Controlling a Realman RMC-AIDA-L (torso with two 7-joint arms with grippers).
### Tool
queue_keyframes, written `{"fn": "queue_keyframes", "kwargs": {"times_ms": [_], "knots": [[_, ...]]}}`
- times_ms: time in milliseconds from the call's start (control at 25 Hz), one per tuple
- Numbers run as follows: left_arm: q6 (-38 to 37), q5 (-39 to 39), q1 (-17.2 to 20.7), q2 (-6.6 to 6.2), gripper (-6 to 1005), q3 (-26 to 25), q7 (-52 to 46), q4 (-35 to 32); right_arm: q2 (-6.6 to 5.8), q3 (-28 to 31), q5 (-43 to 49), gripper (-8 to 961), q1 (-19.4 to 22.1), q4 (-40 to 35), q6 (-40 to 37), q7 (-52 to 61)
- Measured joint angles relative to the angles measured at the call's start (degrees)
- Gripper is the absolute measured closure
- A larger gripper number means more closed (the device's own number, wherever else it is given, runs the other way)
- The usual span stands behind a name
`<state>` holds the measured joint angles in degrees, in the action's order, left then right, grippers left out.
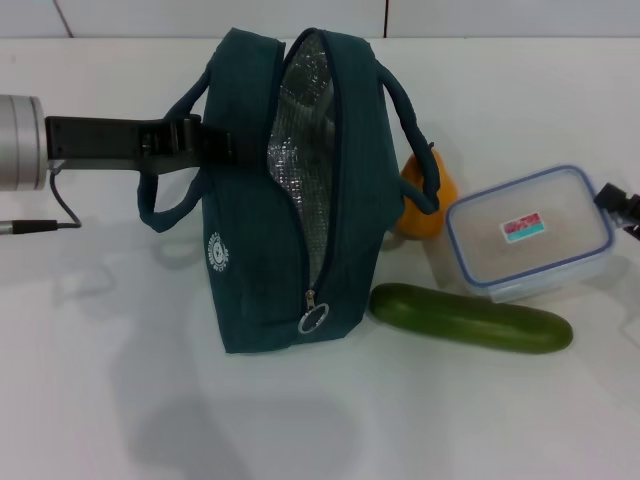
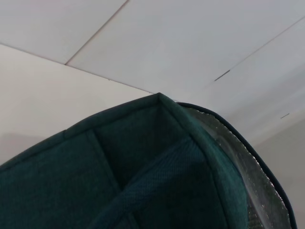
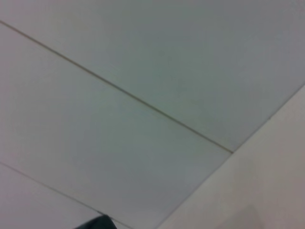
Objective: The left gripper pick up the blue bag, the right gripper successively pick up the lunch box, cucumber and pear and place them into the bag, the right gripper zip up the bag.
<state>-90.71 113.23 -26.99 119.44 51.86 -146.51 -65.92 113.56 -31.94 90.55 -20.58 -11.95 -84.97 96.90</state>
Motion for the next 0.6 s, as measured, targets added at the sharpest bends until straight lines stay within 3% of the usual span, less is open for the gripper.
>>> {"fn": "queue_keyframes", "kwargs": {"times_ms": [400, 600], "knots": [[0.0, 0.1, 0.3, 0.0, 953, 0.0, 0.2, 0.1, 0.16, 0.4, -3.2, 757, 1.8, 0.1, -3.6, 0.4], [0.0, 0.1, 0.3, 0.0, 953, 0.0, 0.3, 0.1, 0.18, 0.8, -4.5, 812, 2.7, 0.1, -4.5, 0.6]]}}
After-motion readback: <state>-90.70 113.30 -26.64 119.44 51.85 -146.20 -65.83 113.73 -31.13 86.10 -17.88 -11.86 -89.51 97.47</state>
